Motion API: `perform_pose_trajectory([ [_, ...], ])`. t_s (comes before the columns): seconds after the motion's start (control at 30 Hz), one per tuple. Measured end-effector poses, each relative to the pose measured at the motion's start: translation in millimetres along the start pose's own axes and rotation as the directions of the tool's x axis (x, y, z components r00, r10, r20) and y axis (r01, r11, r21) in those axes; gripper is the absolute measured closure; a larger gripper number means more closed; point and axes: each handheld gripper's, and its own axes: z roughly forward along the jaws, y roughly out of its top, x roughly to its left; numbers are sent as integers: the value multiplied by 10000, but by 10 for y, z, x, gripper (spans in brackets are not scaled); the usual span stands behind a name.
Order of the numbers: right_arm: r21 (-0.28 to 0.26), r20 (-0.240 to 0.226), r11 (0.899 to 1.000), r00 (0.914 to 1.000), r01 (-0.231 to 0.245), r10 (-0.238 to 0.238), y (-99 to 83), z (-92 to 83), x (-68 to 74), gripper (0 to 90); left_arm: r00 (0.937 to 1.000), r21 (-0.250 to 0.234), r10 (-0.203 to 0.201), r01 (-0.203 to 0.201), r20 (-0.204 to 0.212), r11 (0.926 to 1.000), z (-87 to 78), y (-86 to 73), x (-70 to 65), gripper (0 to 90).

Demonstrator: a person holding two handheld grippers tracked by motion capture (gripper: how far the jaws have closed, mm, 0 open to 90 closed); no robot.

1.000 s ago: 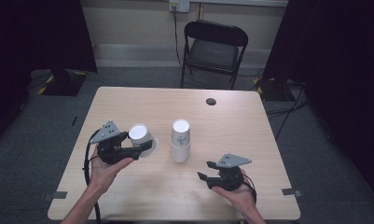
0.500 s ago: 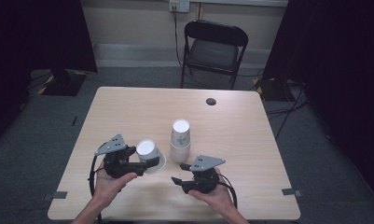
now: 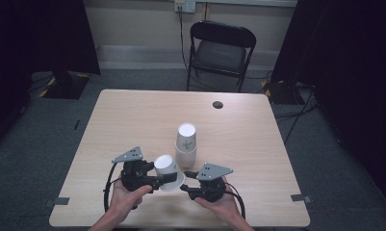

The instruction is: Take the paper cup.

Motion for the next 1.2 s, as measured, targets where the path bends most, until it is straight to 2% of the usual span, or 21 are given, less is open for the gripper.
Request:
perform_pose_trajectory([
  [0.03, 5, 34, 10000, 10000, 30, -30, -2, 3, 5, 545, 10000, 24, 13, -13, 9, 10000, 5, 0, -5, 325],
  [0.2, -353, 157, 9992, 9997, 200, -195, 12, -6, 33, 577, 9972, -178, -546, 556, 517, 9983, 7, -4, -9, 324],
  [0.3, -492, 113, 9986, 9997, 216, -210, 23, -9, 42, 583, 9903, -185, -1094, 1113, 856, 9936, 27, -30, 13, 324],
  [0.47, -699, 96, 9973, 9997, 214, -208, 42, -23, 51, 614, 9828, -237, -1449, 1485, 1148, 9886, 42, -55, 40, 326],
  [0.57, -896, 144, 9955, 9994, 316, -304, 58, -44, 54, 633, 9721, -299, -1894, 1952, 1381, 9803, 52, -75, 69, 326],
  [0.63, -1037, 186, 9939, 9992, 369, -351, 66, -59, 56, 642, 9621, -282, -2177, 2252, 1644, 9739, 62, -90, 88, 327],
  [0.67, -1086, 142, 9935, 9994, 343, -330, 71, -63, 54, 643, 9544, -277, -2382, 2470, 1798, 9686, 68, -96, 94, 327],
  [0.73, -1195, 27, 9923, 9995, 322, -321, 78, -62, 52, 647, 9585, -282, -2287, 2367, 1704, 9712, 73, -93, 93, 327],
  [0.8, -1243, 92, 9914, 9992, 409, -400, 85, -57, 62, 657, 9515, -330, -2433, 2537, 1880, 9667, 75, -92, 101, 327],
  [0.83, -1299, 89, 9906, 9991, 418, -410, 90, -58, 65, 666, 9548, -311, -2356, 2450, 1813, 9690, 71, -91, 98, 327],
  [0.87, -1309, 145, 9904, 9990, 446, -431, 96, -62, 71, 675, 9550, -304, -2330, 2424, 1838, 9697, 71, -93, 98, 327],
  [1.2, -1571, 528, 9850, 9966, 707, -631, 112, -96, 78, 756, 9534, -245, -2295, 2387, 1957, 9708, 92, -121, 95, 322],
])
